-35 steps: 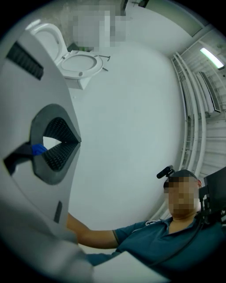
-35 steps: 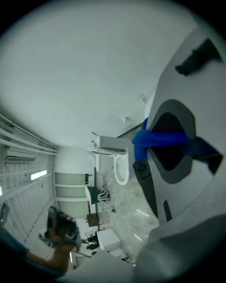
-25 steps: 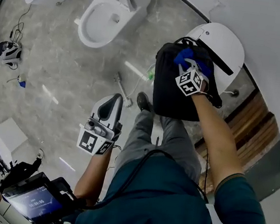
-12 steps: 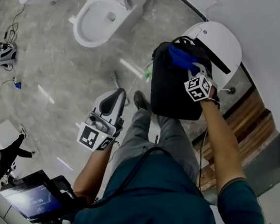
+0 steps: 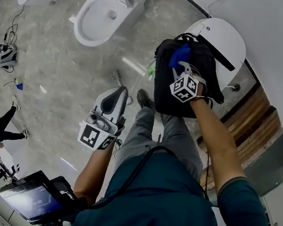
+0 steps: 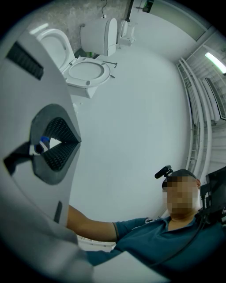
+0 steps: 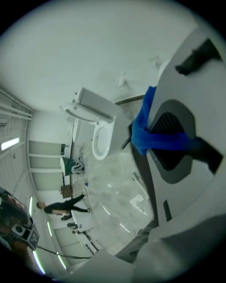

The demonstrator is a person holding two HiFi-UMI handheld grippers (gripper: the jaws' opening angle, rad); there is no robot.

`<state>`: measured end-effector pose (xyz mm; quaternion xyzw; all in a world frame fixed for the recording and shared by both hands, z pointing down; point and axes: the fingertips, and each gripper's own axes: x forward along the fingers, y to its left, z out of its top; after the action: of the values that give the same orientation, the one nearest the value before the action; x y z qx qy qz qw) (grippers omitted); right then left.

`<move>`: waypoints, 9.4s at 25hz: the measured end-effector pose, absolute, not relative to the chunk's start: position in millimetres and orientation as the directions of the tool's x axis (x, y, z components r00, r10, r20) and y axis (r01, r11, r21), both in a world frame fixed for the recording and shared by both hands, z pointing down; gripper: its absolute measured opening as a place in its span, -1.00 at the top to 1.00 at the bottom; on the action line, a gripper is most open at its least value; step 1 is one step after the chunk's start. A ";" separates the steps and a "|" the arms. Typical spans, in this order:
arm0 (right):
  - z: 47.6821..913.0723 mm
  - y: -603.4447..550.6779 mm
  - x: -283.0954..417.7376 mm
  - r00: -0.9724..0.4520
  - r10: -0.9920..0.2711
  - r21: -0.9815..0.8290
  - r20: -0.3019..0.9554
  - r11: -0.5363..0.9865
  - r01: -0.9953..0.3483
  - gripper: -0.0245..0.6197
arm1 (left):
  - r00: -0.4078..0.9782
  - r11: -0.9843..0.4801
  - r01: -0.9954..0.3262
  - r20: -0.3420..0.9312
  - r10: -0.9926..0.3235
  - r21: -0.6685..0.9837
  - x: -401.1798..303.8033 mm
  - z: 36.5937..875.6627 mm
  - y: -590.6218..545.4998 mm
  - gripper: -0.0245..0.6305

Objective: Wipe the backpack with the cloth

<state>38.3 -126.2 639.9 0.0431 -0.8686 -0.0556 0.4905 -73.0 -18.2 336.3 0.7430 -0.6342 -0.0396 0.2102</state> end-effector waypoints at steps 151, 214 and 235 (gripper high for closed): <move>757.6 144.8 236.5 -0.417 0.118 -0.427 0.901 0.074 -0.901 0.84 | 0.449 -0.336 -0.859 0.252 -0.857 0.387 -15.2 364.3 27.9 0.91; 711.9 -321.4 158.3 -0.540 -0.028 -0.486 0.841 0.399 -0.778 0.84 | 0.276 -0.142 -0.904 0.296 -0.914 0.403 -19.9 384.0 -11.5 0.91; 733.1 -240.7 -30.5 -0.073 -0.080 0.088 0.994 0.988 0.125 0.84 | 0.054 0.079 -0.892 0.278 -0.959 0.445 -122.9 404.6 72.4 0.91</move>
<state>-30.5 -240.7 733.1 -0.0157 -0.7287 -0.0754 0.6805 -122.9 72.4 404.6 0.6756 -0.6849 -0.0632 0.2656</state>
